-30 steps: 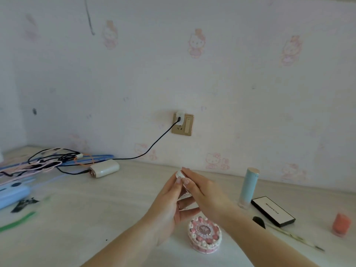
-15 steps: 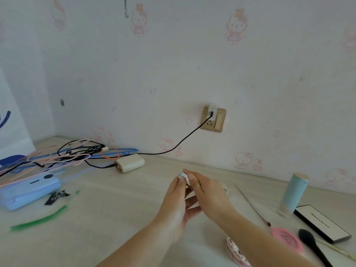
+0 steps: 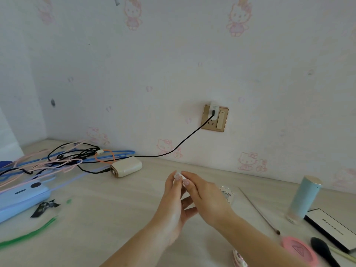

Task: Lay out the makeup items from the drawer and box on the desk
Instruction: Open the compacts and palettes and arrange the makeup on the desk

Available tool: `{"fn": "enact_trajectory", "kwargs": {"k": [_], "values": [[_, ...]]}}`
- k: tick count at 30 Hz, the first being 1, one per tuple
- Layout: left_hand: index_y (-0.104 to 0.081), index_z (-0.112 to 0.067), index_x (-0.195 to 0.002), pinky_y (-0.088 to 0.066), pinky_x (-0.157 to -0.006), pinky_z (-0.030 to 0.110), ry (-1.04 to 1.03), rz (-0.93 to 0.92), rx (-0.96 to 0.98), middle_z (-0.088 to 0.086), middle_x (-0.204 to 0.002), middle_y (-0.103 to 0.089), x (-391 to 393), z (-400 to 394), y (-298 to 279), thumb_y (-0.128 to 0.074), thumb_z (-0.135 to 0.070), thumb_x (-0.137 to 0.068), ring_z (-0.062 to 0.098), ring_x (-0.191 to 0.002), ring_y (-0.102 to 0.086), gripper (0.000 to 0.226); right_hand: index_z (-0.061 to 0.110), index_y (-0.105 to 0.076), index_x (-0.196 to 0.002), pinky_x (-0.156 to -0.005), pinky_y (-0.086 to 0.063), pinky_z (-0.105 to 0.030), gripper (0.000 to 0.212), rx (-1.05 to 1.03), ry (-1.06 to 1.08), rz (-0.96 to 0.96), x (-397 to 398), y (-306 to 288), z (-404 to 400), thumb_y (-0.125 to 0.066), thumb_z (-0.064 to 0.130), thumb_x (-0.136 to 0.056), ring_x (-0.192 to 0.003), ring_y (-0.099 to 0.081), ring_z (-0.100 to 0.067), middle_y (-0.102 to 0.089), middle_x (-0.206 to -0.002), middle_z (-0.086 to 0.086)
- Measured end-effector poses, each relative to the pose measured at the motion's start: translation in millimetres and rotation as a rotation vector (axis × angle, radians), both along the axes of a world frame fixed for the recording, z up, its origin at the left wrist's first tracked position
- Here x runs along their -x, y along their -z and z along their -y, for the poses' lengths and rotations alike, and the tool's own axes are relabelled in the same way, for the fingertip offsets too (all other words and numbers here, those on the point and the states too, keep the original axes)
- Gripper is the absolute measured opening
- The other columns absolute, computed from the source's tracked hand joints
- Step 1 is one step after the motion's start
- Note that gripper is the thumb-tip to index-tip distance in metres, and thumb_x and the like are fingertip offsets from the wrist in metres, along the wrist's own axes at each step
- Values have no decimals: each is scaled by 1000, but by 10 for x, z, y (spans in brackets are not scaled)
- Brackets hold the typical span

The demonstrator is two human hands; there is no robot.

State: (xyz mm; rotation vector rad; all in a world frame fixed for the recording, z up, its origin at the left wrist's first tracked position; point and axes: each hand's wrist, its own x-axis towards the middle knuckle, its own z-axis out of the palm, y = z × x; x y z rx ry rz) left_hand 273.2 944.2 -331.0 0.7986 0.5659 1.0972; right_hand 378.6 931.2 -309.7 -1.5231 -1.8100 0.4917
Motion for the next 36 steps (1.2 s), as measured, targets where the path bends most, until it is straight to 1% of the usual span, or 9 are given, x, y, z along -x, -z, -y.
{"fn": "enact_trajectory", "kwargs": {"k": [4,8,11,14,21,28,32,34,36], "values": [[-50,-27,-118,-54,-60,29,-39,4,8,5,-105,-67,-20,-50,39,-34,-39,-101,13,-65,-68,27,32,-45,-134,-72,-42,-6,38,24,-1,9,31,21,-55,-35,41,-99,-91,-65,-8,-66,-106,8],[-46,-26,-125,-52,-74,32,-65,12,-3,4,-109,-66,-6,-83,74,-34,-39,-100,14,-69,-68,30,31,-42,-136,-67,-41,-1,39,57,-18,-26,72,18,-92,-38,40,-98,-75,-66,-4,-60,-103,16],[-48,-30,-124,-51,-76,32,-86,86,0,2,-100,-70,13,-100,74,-34,-39,-100,12,-68,-70,29,31,-35,-141,-86,-38,-6,52,30,0,-59,58,18,-155,-49,43,-93,-103,-56,3,-56,-130,10],[-53,-31,-122,-50,-85,36,-68,194,66,-1,-103,-72,46,-164,54,-38,-42,-97,11,-84,-71,32,33,-24,-145,-100,-36,-20,71,27,5,-37,71,-19,-212,-57,51,-84,-125,-45,-3,-47,-138,11],[-56,-27,-127,-52,-77,31,59,182,88,-6,-118,-69,59,-180,-15,-25,-56,-95,8,-107,-65,53,37,-26,-142,-89,-41,-18,81,-96,61,-65,74,-38,-205,-70,46,-75,-108,-50,-2,-53,-119,17],[-65,-13,-113,-47,-88,34,-9,323,173,2,-103,-74,-15,-143,-132,-36,-43,-98,12,-86,-72,44,45,-34,-123,-83,-33,4,75,-116,57,-327,87,17,-160,-81,28,-68,-110,-41,19,-49,-115,25],[-73,-14,-93,-47,-86,32,3,317,142,2,-97,-72,10,-116,-153,-39,-33,-95,13,-82,-71,39,47,-39,-113,-86,-36,0,71,-121,24,-359,55,44,-143,-84,21,-65,-109,-47,16,-54,-116,21],[-75,-17,-72,-46,-81,29,6,305,144,-2,-83,-73,17,-108,-160,-37,-30,-93,8,-71,-71,46,45,-38,-119,-86,-35,1,73,-105,-6,-337,37,36,-137,-83,22,-66,-112,-46,16,-53,-120,21],[-76,-17,-81,-46,-84,31,14,323,183,-4,-85,-73,34,-116,-180,-38,-37,-94,10,-76,-72,44,43,-32,-131,-86,-33,3,78,-84,-30,-265,19,9,-138,-79,29,-70,-114,-43,16,-49,-123,26]]}}
